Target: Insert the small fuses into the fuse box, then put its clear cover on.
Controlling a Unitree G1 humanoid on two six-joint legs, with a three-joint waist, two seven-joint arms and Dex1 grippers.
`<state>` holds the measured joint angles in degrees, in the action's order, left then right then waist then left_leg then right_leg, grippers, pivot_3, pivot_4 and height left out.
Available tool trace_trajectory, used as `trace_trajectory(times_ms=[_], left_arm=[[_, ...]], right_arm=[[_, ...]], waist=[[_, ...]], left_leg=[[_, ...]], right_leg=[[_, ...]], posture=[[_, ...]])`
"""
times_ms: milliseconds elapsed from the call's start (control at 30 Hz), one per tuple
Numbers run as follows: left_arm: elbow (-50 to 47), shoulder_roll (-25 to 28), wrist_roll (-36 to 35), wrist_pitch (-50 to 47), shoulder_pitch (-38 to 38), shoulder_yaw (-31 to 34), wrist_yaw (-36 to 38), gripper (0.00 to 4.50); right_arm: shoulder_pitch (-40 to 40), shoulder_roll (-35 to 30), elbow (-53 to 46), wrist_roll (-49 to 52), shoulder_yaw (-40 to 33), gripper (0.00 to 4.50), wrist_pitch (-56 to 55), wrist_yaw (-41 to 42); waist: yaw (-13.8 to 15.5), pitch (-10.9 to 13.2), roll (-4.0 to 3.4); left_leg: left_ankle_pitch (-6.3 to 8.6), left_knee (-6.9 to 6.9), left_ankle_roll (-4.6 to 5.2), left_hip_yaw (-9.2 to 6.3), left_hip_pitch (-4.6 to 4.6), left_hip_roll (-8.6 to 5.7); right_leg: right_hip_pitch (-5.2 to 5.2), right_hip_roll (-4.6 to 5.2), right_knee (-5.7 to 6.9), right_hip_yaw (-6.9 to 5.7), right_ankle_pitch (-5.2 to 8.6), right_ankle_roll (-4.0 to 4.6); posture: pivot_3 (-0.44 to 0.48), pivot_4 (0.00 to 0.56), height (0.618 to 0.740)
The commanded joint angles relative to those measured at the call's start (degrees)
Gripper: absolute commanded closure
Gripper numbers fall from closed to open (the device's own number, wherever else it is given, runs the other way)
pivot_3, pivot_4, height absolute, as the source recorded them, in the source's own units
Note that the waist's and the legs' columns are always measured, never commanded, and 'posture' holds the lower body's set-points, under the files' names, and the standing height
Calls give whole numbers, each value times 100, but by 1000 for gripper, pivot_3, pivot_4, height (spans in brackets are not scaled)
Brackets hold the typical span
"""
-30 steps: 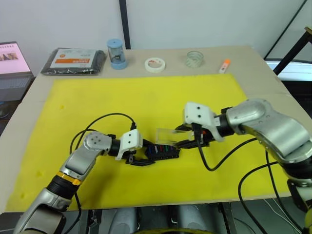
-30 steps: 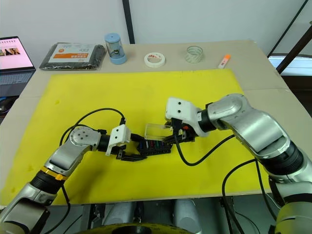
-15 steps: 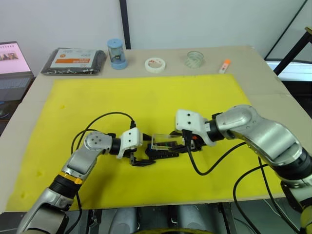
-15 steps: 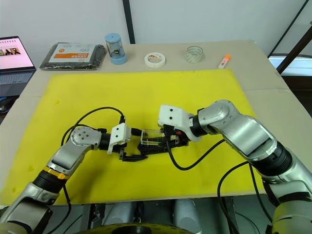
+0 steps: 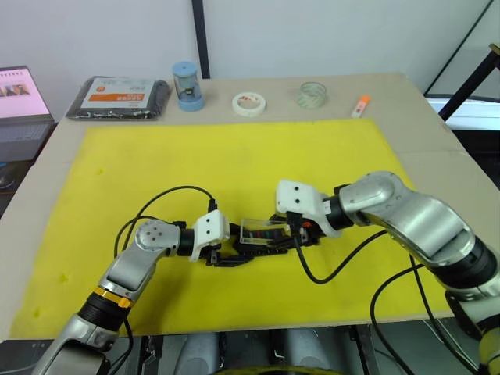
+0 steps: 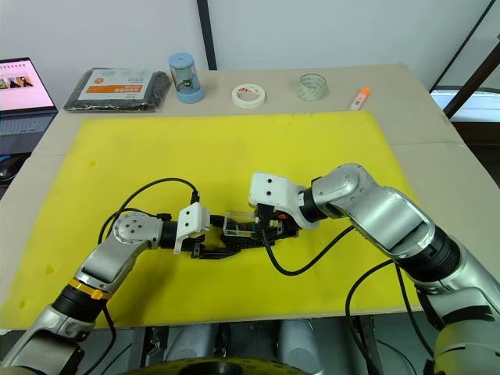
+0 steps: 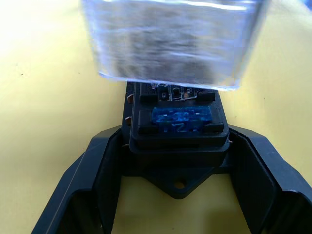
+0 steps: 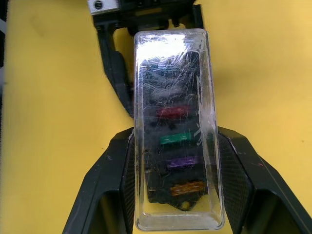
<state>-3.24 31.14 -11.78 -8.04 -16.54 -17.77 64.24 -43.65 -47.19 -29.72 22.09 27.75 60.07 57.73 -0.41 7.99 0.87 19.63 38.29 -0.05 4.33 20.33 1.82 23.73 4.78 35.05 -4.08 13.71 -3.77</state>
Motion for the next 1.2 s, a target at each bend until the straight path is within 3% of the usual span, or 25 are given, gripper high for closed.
trace_trajectory(times_ms=[33,1200], left_arm=[[24,8,32,71,-74,-50,117,1746],[114,-49,158,170,-123,2,22,1746]], right_arm=[[-121,46,-58,-84,93,2625,-114,58],[13,92,239,-507,580,2625,-292,186]], waist=[[-1,0,0],[-6,-1,1]], left_leg=[[0,0,0,0,0,0],[0,0,0,0,-5,0]], right_leg=[[0,0,0,0,0,0],[-4,-1,0,-1,0,0]], posture=[[0,150,740],[0,150,740]])
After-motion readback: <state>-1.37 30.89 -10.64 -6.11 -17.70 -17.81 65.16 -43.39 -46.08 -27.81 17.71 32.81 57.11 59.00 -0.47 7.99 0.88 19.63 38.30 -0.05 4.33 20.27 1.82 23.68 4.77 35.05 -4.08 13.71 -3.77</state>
